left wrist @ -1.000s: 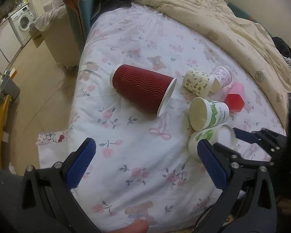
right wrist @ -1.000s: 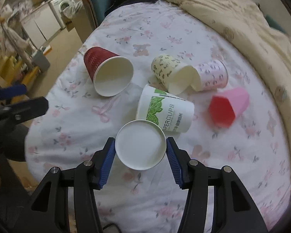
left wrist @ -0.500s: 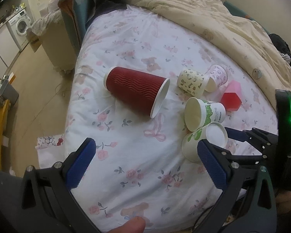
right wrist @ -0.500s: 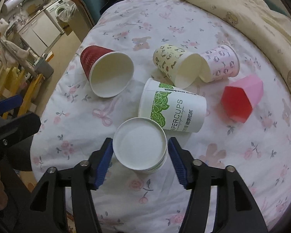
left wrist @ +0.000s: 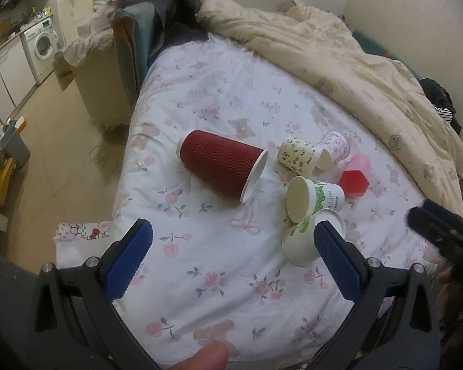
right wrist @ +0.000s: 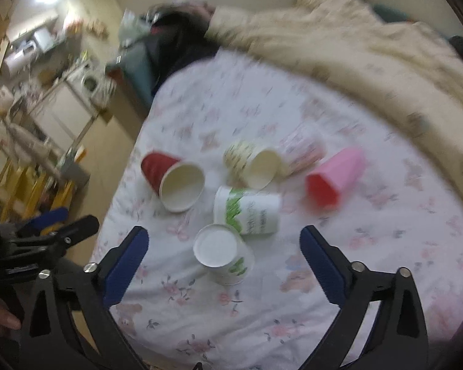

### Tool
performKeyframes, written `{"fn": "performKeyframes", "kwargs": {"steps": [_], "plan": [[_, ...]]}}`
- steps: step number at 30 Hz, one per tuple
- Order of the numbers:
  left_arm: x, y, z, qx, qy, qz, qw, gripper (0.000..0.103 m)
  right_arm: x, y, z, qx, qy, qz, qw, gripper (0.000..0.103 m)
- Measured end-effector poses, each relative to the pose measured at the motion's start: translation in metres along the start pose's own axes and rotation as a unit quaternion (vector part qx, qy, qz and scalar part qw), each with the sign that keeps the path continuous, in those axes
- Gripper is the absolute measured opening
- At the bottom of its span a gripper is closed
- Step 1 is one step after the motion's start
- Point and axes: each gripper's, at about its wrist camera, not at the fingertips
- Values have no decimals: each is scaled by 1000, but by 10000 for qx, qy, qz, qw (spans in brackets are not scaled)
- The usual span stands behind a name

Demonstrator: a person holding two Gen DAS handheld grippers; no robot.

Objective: Flip cup upside down

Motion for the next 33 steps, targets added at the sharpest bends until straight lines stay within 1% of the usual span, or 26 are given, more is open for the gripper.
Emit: {"fn": "performKeyframes", "kwargs": {"steps": [3,6,8,10,15,16,18,19,21,25,33], "plan": [[-3,8,12,-173,-143,-130,9997,103,-4,12,27,-261,226,-151,9993,103],[-4,16,20,-262,-199,-161,9993,103,-10,28,43,-361,416,-327,9979,103],[-3,21,26,-343,-213,-113,9991,103,-7,40,50,-422,616,-287,9968,103],[-3,29,30,-364,-166,-114,9991,103,-3,50,55,-508,715,-224,9959,103],[-7,51,33,-298,-249,-187,9991,103,5,73,61,-648,765,-203,9948,103],[-8,55,34,-318,-299,-226,9988,103,5,76,59,-627,719,-268,9951,103],[-10,63,36,-443,-417,-284,9977,103,8,81,55,-611,762,-237,9949,103],[-11,64,37,-477,-418,-280,9976,103,10,81,53,-633,792,-182,9947,103],[-11,64,37,-491,-309,-250,9980,103,14,82,52,-680,776,-87,9946,103],[-12,62,38,-529,-223,-235,9981,103,14,83,47,-684,740,-74,9949,103],[-16,61,39,-584,-189,-279,9977,103,15,83,49,-785,810,-35,9936,103]]}}
Point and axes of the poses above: each gripper's, at about its wrist camera, not at the fingertips, and z roughly against the way its jaws point, x to its left, y to its underside, and after that the axes turned 4 degrees about -y, right-handed
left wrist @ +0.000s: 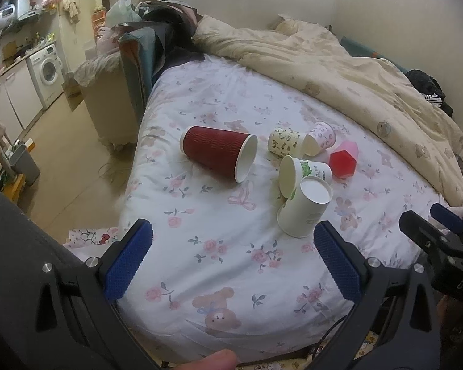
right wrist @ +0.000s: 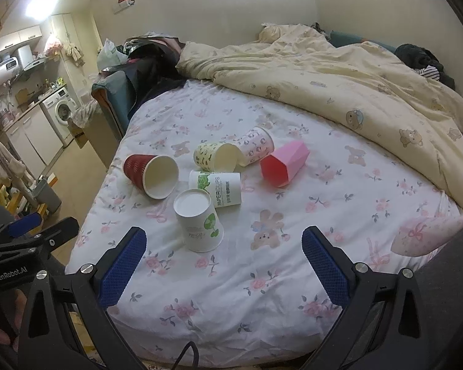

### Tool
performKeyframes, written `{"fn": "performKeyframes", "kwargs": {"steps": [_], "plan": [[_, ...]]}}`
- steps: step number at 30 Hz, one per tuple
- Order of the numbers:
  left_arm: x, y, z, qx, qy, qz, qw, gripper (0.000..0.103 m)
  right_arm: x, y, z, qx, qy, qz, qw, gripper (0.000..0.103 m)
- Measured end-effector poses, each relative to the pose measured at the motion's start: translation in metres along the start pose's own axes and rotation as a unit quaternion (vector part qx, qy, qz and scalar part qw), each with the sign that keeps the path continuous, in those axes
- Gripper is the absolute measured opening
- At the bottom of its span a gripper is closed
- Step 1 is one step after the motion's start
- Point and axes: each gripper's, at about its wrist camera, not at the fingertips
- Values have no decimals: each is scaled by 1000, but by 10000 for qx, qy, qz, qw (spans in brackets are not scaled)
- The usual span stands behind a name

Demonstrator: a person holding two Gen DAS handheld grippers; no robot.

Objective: Flip cup upside down

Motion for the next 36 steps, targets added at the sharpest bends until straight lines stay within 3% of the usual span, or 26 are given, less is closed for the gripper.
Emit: {"fn": "performKeyframes", "kwargs": {"steps": [36], "plan": [[1,3,1,47,39,70,10000,103,1,0,3,-48,-19,27,10000,103]]}}
Point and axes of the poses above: each gripper's, at about its wrist camera, not at the fingertips, and z roughly against the way its jaws point, x to its left, y to its underside, and after that the axes turned 4 degrees about -y, right-handed
